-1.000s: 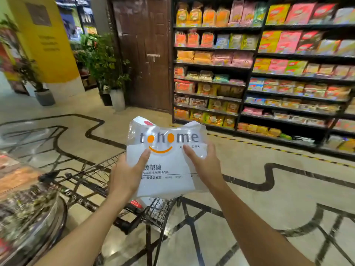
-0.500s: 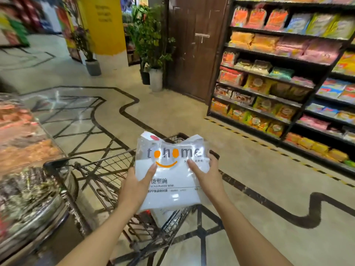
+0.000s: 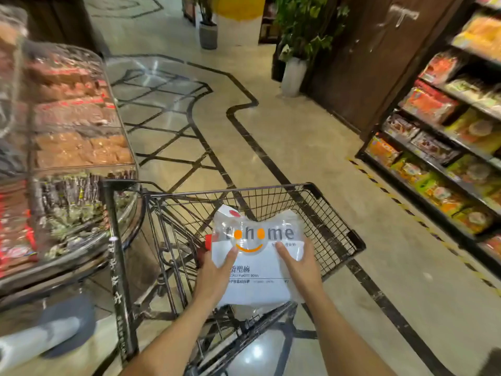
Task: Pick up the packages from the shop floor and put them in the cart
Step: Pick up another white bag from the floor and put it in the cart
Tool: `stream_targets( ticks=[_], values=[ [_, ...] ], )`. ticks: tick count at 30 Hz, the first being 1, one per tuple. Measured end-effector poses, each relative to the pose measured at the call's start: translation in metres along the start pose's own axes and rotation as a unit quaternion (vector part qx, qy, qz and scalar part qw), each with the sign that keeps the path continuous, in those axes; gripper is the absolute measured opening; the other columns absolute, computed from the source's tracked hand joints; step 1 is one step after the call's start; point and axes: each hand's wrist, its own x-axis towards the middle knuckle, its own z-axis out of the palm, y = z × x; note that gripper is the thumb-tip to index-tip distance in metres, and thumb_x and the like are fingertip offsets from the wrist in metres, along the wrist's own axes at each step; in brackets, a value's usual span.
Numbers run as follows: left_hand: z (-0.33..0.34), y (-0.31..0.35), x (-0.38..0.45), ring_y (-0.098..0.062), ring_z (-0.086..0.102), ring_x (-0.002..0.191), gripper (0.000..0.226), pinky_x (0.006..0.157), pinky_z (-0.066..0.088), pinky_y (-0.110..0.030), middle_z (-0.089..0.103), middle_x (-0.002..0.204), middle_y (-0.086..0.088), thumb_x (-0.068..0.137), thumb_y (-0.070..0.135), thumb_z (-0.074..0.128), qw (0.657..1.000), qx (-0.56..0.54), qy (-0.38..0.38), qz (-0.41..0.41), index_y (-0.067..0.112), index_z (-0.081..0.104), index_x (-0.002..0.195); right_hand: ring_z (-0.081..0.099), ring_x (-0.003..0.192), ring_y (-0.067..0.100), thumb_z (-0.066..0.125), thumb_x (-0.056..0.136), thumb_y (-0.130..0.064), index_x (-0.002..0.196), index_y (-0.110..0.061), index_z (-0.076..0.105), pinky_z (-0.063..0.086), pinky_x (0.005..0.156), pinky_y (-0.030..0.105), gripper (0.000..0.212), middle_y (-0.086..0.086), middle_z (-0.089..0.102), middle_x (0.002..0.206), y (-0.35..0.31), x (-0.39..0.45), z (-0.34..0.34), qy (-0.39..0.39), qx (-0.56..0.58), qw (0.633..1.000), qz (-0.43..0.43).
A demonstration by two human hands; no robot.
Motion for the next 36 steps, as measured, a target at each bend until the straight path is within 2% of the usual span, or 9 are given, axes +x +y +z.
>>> stream_targets(
  ticks=[3,7,10,13,15,22,26,30,36],
  values=[
    [0.010,-0.022,0.001,-0.008,0.064,0.088,0.042,0.067,0.045,-0.023,0.067,0.100,0.012,0.095,0.057,0.064,0.999,-0.017,0.026,-0.037,0.024,0.060,0.121,0.070,0.102,0.019,0.069,0.073,-0.078,0.125,-0.048,0.041,0.058,0.088,0.046,0.066,-0.013,0.068,0.113,0.022,0.018,0.013,-0.045,-0.036,0.998,0.007],
    [0.017,-0.045,0.000,-0.008,0.069,0.092,0.052,0.069,0.048,-0.023,0.074,0.101,0.011,0.086,0.068,0.067,0.994,-0.048,0.068,-0.072,0.026,0.072,0.117,0.070,0.107,0.022,0.066,0.066,-0.089,0.133,-0.037,0.045,0.058,0.092,0.052,0.088,-0.007,0.068,0.120,0.042,0.041,0.024,-0.107,-0.056,0.993,0.005],
    [0.023,-0.048,0.000,-0.001,0.064,0.092,0.024,0.068,0.043,-0.010,0.067,0.100,0.017,0.093,0.042,0.074,0.986,-0.073,0.120,-0.087,0.031,0.063,0.113,0.065,0.114,0.019,0.070,0.068,-0.084,0.137,-0.036,0.046,0.055,0.098,0.051,0.087,-0.007,0.064,0.128,0.047,0.060,0.034,-0.138,-0.052,0.989,-0.010],
    [0.034,-0.054,0.003,-0.022,0.068,0.106,0.066,0.076,0.051,-0.026,0.069,0.113,0.002,0.082,0.065,0.074,0.979,-0.063,0.163,-0.106,0.022,0.058,0.129,0.056,0.124,0.019,0.070,0.075,-0.078,0.135,-0.039,0.042,0.047,0.105,0.044,0.077,-0.007,0.057,0.134,0.052,0.069,0.040,-0.185,-0.051,0.981,-0.003],
    [0.044,-0.066,0.004,-0.026,0.069,0.105,0.082,0.086,0.055,-0.037,0.071,0.114,0.002,0.075,0.079,0.065,0.978,-0.032,0.166,-0.122,0.024,0.054,0.135,0.048,0.139,0.026,0.066,0.067,-0.088,0.149,-0.034,0.034,0.041,0.114,0.049,0.104,-0.002,0.047,0.154,0.072,0.078,0.043,-0.197,-0.062,0.978,0.003],
    [0.075,-0.083,0.014,-0.038,0.059,0.126,0.068,0.091,0.046,-0.038,0.063,0.138,-0.014,0.098,0.053,0.061,0.973,0.069,0.122,-0.182,0.015,0.041,0.151,0.027,0.152,0.018,0.071,0.079,-0.070,0.162,-0.021,0.023,0.023,0.120,0.035,0.107,-0.002,0.030,0.164,0.118,0.096,0.043,-0.222,-0.071,0.972,0.028],
    [0.079,-0.078,0.020,-0.037,0.051,0.137,0.068,0.110,0.045,-0.045,0.050,0.153,-0.016,0.099,0.028,0.068,0.974,0.081,0.142,-0.156,0.013,0.037,0.157,0.028,0.152,0.023,0.071,0.091,-0.051,0.162,-0.016,0.023,0.025,0.118,0.032,0.093,0.004,0.030,0.166,0.124,0.103,0.042,-0.239,-0.086,0.966,0.051],
    [0.078,-0.063,0.024,-0.026,0.066,0.113,0.034,0.092,0.050,-0.033,0.065,0.122,0.005,0.100,0.026,0.063,0.981,0.134,0.100,-0.096,0.044,0.051,0.125,0.031,0.151,0.032,0.063,0.095,-0.055,0.164,-0.019,0.016,0.031,0.120,0.043,0.090,0.010,0.027,0.168,0.118,0.118,0.050,-0.291,-0.178,0.939,0.034],
    [0.061,-0.023,0.019,-0.029,0.054,0.136,0.057,0.106,0.049,-0.045,0.055,0.152,-0.004,0.103,0.043,0.054,0.945,0.317,0.074,0.020,0.022,0.045,0.154,0.028,0.151,0.037,0.057,0.098,-0.054,0.162,-0.017,0.017,0.027,0.121,0.053,0.085,0.016,0.029,0.165,0.075,0.137,0.040,-0.263,-0.275,0.922,-0.070]
  ],
)
